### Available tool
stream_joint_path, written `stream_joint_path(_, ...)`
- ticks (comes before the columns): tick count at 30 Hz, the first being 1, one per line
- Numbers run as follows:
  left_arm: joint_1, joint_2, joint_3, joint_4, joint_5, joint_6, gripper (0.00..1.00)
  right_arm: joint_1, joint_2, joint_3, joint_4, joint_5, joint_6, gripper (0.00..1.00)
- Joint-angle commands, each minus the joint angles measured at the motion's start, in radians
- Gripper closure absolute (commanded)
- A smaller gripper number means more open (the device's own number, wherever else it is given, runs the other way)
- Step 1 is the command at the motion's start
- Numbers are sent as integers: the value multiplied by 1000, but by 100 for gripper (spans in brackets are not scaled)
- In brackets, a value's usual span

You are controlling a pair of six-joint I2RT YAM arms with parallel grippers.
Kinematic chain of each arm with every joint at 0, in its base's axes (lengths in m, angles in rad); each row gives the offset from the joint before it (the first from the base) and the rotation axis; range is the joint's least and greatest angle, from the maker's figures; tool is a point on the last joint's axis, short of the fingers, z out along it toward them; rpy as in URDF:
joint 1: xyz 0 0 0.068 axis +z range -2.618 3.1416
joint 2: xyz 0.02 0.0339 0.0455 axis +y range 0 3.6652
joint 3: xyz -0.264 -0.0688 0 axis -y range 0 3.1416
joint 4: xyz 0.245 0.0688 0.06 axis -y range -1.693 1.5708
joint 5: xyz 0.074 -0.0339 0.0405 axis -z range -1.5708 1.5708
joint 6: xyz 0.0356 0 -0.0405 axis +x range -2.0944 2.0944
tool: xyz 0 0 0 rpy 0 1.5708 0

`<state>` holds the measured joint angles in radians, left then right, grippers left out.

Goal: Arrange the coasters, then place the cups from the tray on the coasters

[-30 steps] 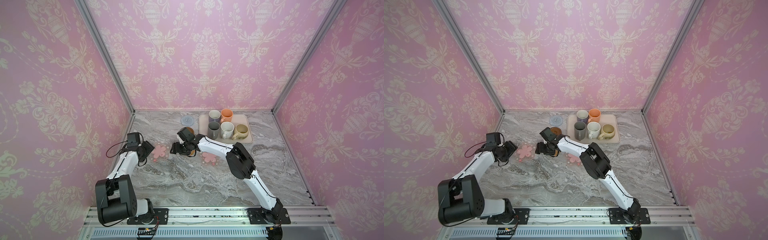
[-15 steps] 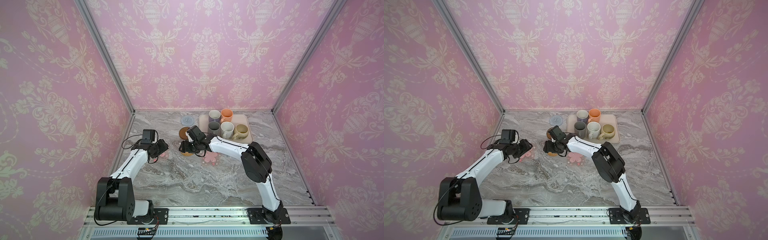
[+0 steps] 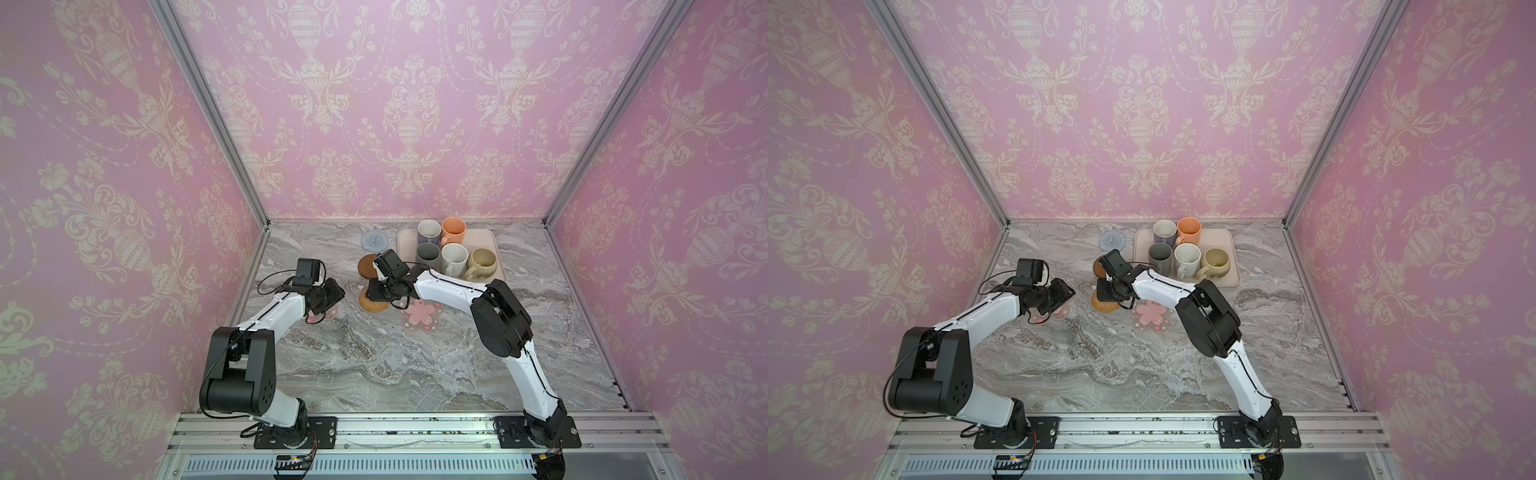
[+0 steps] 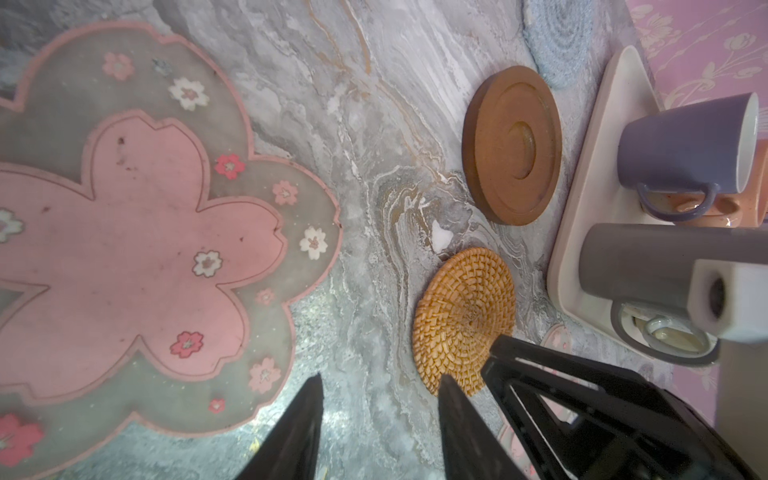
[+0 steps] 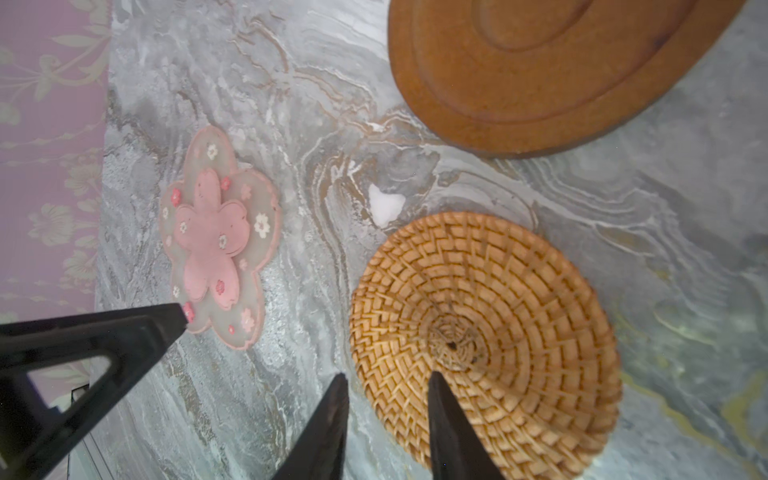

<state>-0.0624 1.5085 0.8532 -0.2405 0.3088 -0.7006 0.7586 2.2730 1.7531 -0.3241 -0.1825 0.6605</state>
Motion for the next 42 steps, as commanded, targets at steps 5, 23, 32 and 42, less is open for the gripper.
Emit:
stream_joint_path(5,-5,-5,20,18,19,-10,52,-1,43,10,-25,13,7,72)
stream_joint_path(23,28,8,81,-60,-77,58,50,110,-17,-137,-3,1,53,71)
stream_joint_path(32,45,187,336,-229,-255,199,47,107,-68,-131,-5,-18,78,63)
stream_joint_path(42,50,370,423,-140,-149,171,57,110,-167,-104,-2,-18,86,49)
